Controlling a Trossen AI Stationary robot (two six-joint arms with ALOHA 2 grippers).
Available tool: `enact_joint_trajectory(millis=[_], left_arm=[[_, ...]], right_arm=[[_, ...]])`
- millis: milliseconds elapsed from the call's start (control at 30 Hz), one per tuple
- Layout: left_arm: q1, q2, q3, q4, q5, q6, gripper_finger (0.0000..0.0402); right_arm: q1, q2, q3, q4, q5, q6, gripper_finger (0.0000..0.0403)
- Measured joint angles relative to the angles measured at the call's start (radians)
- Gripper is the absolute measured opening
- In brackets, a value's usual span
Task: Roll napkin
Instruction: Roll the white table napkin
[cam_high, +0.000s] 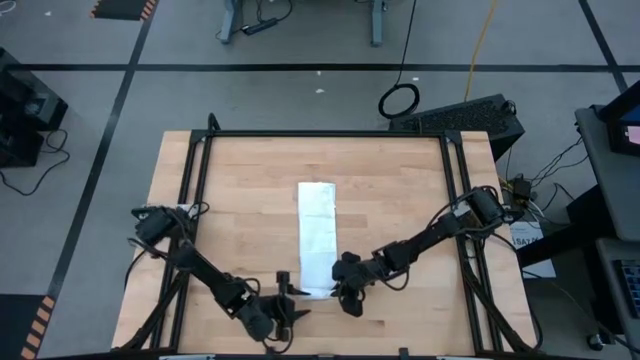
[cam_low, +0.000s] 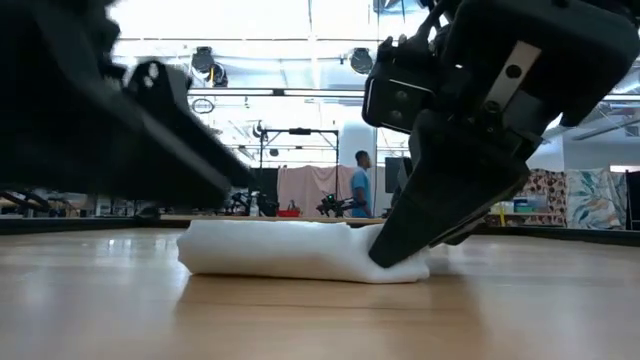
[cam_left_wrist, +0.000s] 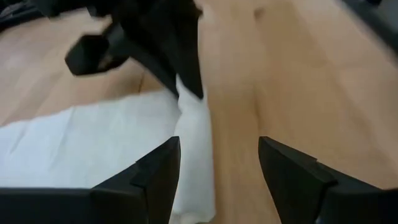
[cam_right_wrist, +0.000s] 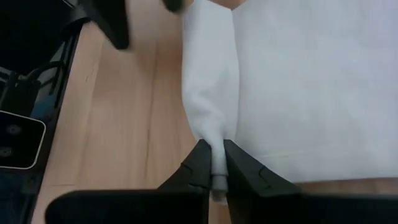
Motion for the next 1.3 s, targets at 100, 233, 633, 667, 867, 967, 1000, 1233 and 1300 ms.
enact_joint_trajectory(millis=[100, 233, 633, 667, 867, 967, 1000, 1233, 1300], left_arm=[[0.013, 0.038, 0.002, 0.004, 0.006, 0.04, 0.0221], [0.033, 0.069, 0.003, 0.009, 0.022, 0.085, 0.0205], [0.066, 0.068, 0.005, -0.033, 0.014, -0.064, 0.0059], [0.07, 0.067, 0.005, -0.046, 0.021, -0.11, 0.0043], [0.096, 0.06, 0.006, -0.054, 0.107, -0.344, 0.0019], [0.108, 0.041, 0.006, -0.059, 0.211, -0.418, 0.002], [0.111, 0.03, 0.006, -0.066, 0.24, -0.443, 0.0019], [0.13, -0.013, 0.0, -0.08, 0.365, -0.515, 0.0015], [0.149, -0.013, 0.0, -0.082, 0.399, -0.538, 0.0015]], right_arm=[[-0.001, 0.0, 0.0, -0.004, -0.007, 0.019, 0.0017], [-0.003, 0.0, 0.0, -0.006, -0.018, 0.049, 0.0017], [-0.003, 0.001, -0.001, -0.007, -0.026, 0.104, 0.0018], [-0.003, -0.001, -0.001, -0.008, -0.026, 0.1, 0.002], [0.009, -0.049, -0.005, -0.054, 0.032, -0.008, 0.0068], [0.035, -0.1, -0.005, -0.132, 0.095, -0.099, 0.0111], [0.047, -0.117, -0.005, -0.163, 0.121, -0.129, 0.0126], [0.188, -0.131, -0.004, -0.167, 0.343, -0.312, 0.0202], [0.227, -0.115, -0.003, -0.112, 0.414, -0.351, 0.0209]])
